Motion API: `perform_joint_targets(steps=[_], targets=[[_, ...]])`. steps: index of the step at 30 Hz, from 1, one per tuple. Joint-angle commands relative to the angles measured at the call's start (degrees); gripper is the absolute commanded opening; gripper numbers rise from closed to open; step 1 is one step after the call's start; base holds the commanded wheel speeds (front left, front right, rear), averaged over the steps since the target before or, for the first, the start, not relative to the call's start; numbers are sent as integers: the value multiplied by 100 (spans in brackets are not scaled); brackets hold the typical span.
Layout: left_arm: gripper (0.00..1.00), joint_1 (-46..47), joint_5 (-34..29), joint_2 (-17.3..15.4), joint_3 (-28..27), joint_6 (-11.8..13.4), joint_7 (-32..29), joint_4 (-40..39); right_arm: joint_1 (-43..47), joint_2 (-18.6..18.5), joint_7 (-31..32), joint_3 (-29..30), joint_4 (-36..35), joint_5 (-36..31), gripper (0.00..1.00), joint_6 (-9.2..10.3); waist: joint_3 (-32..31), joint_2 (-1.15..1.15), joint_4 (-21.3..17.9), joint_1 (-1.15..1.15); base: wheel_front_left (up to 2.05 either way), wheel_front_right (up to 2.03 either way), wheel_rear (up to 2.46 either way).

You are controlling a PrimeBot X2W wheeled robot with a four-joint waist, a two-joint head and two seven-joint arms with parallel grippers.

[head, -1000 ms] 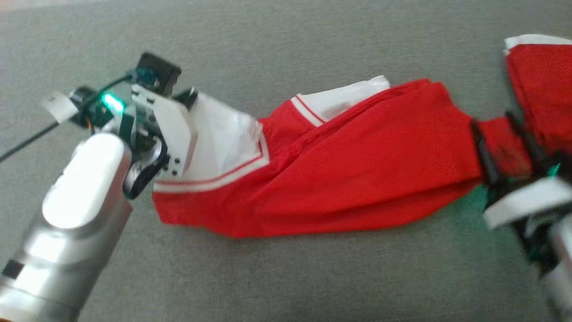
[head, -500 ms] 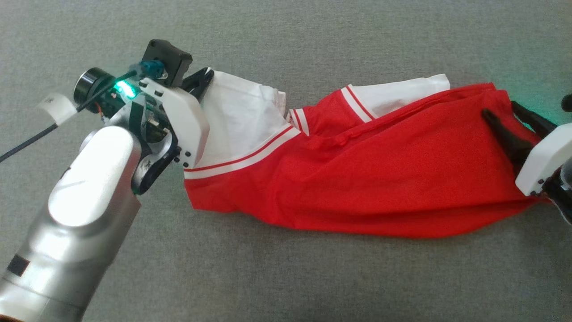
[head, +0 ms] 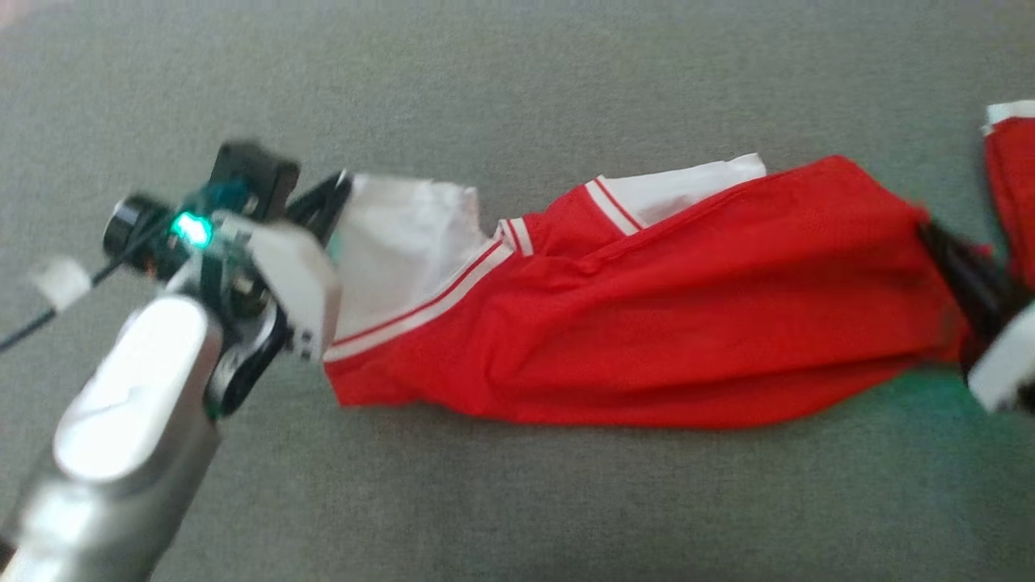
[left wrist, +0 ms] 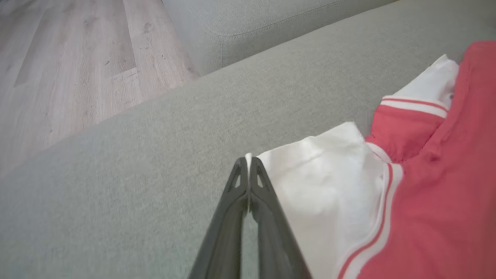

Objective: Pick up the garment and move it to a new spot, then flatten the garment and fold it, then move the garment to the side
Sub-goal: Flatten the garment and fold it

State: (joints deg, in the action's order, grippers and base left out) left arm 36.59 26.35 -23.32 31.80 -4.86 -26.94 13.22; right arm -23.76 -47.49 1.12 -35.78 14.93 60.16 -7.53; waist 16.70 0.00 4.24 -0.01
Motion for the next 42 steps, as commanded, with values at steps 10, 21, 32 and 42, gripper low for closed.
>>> perform_joint_targets(steps=[10, 21, 32, 42], targets=[[0, -1002, 272, -617, -382, 379, -205, -1184, 2044, -851, -249, 312, -949, 387, 0, 4, -194, 0, -104, 1, 0, 0, 0], [0, -1495, 377, -728, -334, 528, -280, -1609, 2982, -839, -165, 1258, -1441, 552, 100, 4, -276, 0, 23, 1, 0, 0, 0], [0, -1117, 233, -471, -49, 412, -243, -1526, 1976, -744, 1218, 1684, -1226, 1501, 100, 4, -4, 0, 451, 1, 0, 0, 0], [0, -997, 205, -408, 38, 370, -158, -1355, 1573, -433, 1439, 1405, -705, 1615, 100, 4, 82, 0, 592, 1, 0, 0, 0]])
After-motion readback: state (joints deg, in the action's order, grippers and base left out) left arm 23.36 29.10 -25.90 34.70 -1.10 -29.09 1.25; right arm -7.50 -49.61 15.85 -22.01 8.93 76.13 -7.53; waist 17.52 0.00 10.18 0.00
